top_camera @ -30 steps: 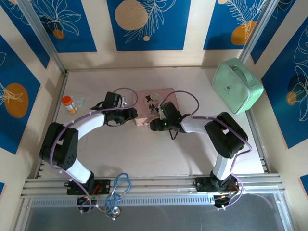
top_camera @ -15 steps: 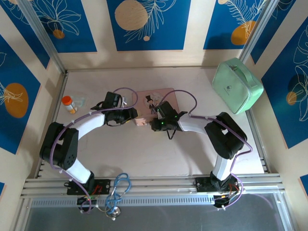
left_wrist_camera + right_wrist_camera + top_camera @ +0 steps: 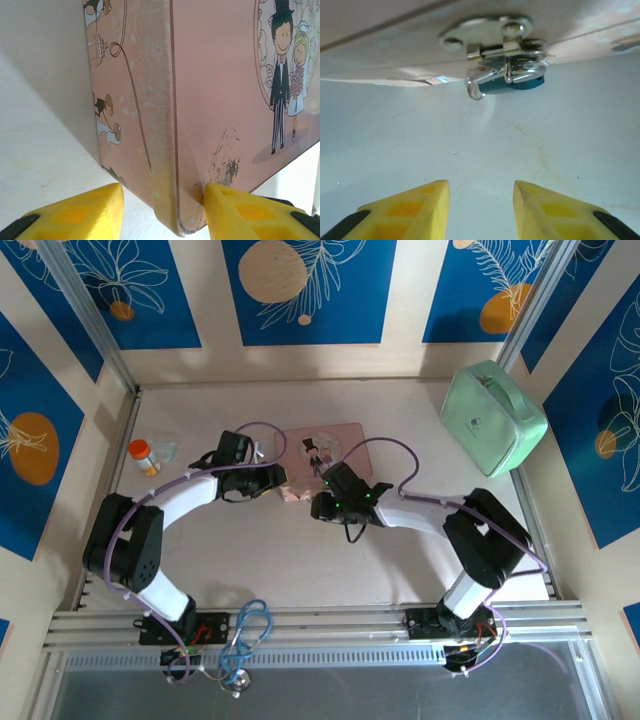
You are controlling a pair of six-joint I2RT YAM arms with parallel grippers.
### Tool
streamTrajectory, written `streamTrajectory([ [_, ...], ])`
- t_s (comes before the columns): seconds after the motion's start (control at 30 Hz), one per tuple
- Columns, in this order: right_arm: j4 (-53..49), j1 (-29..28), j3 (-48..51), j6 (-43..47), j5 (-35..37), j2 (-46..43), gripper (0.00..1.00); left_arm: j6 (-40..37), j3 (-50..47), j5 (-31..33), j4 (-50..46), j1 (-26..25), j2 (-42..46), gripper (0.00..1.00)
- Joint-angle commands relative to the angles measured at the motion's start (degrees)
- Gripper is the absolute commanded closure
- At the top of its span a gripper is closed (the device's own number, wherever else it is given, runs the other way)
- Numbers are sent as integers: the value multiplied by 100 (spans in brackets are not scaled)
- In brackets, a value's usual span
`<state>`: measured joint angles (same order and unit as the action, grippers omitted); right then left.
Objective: Unlock a padlock with a key
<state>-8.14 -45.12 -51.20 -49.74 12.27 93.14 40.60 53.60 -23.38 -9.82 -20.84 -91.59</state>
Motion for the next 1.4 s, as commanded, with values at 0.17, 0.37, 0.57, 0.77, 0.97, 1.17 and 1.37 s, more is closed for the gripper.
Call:
streamTrajectory([
  [0.17, 865, 352, 369, 87, 653, 147, 58, 62, -81, -1, 26, 89, -145, 55],
  [0.37, 1022, 320, 126, 252, 612, 582, 57, 62, -104, 9, 43, 84, -201, 55],
  [0.57, 1182, 307, 102, 373, 423, 764, 58, 58, -79, -4, 29, 89, -183, 56],
  [0.77, 1491, 320, 290, 412, 225, 644, 57, 19, 31, 0, -70, 88, -132, 54],
  [0.97, 1856, 338, 570, 431, 159, 421, 57, 27, 166, -61, -68, 82, -55, 48],
  [1.17, 1881, 344, 476, 486, 106, 518, 57, 44, 256, -77, -89, 20, 44, 46],
  [1.37, 1847, 362, 349, 609, 224, 657, 57, 9, 309, 5, -191, -8, -5, 44],
])
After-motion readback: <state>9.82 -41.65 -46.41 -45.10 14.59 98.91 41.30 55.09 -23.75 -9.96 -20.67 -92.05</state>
